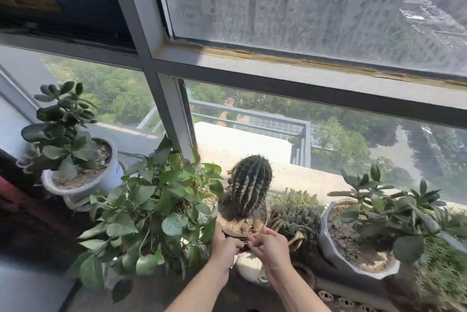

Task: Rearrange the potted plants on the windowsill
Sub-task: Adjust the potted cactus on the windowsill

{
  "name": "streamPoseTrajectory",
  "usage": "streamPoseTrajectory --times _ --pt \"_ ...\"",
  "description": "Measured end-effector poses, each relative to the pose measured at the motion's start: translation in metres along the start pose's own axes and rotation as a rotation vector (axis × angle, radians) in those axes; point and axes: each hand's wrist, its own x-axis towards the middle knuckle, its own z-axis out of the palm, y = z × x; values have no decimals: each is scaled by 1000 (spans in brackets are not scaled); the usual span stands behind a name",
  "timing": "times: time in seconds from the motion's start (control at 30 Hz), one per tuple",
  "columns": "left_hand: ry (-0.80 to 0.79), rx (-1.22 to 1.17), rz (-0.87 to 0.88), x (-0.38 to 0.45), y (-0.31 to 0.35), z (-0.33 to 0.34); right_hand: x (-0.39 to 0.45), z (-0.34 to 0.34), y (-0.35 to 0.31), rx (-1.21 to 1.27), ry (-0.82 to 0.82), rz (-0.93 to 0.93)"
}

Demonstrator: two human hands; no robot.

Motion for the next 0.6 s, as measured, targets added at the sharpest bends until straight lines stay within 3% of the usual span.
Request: streamPoseTrajectory --times 0.47,0.6 --pt "2 -15 -37 22 8 -23 -1 9 3 172 -22 77" --pt "-22 -26 -78 19 13 -22 1 3 0 114 -10 99"
